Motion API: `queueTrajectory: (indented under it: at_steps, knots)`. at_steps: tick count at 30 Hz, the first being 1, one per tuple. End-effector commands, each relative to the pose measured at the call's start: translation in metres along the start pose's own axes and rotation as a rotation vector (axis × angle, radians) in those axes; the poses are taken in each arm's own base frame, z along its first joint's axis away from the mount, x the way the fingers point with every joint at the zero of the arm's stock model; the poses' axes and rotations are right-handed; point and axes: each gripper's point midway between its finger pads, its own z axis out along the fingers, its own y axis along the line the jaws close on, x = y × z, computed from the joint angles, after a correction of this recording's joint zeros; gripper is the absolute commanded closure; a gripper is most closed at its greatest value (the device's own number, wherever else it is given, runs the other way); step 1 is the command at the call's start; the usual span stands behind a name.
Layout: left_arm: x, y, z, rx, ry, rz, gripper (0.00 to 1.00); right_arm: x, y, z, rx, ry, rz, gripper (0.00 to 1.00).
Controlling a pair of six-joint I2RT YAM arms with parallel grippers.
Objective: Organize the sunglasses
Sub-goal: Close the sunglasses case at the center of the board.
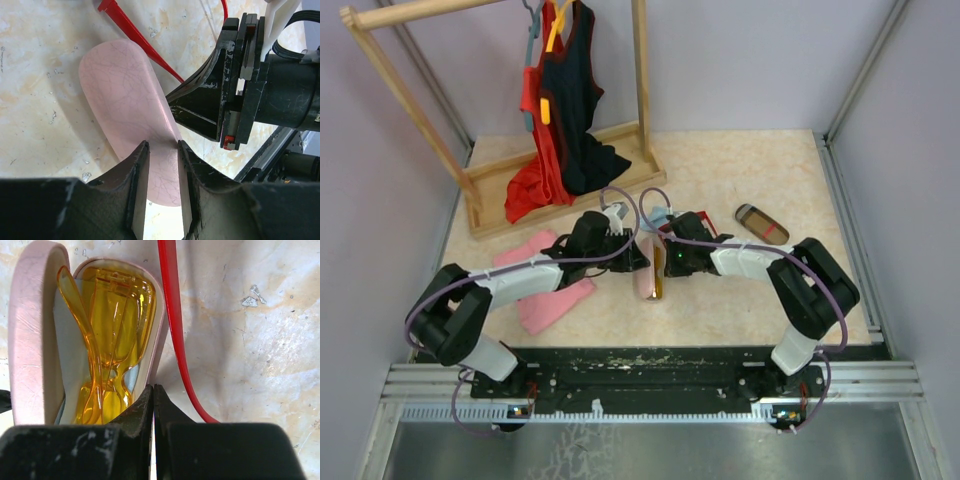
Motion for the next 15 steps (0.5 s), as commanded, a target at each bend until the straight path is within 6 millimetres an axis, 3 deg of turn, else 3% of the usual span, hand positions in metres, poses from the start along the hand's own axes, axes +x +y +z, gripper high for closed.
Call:
queueTrajectory:
  at_steps: [1,10,15]
  knots:
    - [0.017,0.003,0.011,-0.021,0.055,0.011,0.64,-0.011,0.025,0.004,-0.107,-0.032,0.006,1.00]
    - [0.039,0.020,0.021,-0.058,0.105,0.001,0.65,-0.010,0.024,0.004,-0.101,-0.032,0.010,1.00]
    - [0.044,0.024,0.024,-0.061,0.116,-0.003,0.64,-0.019,0.016,-0.008,-0.051,-0.089,0.016,1.00]
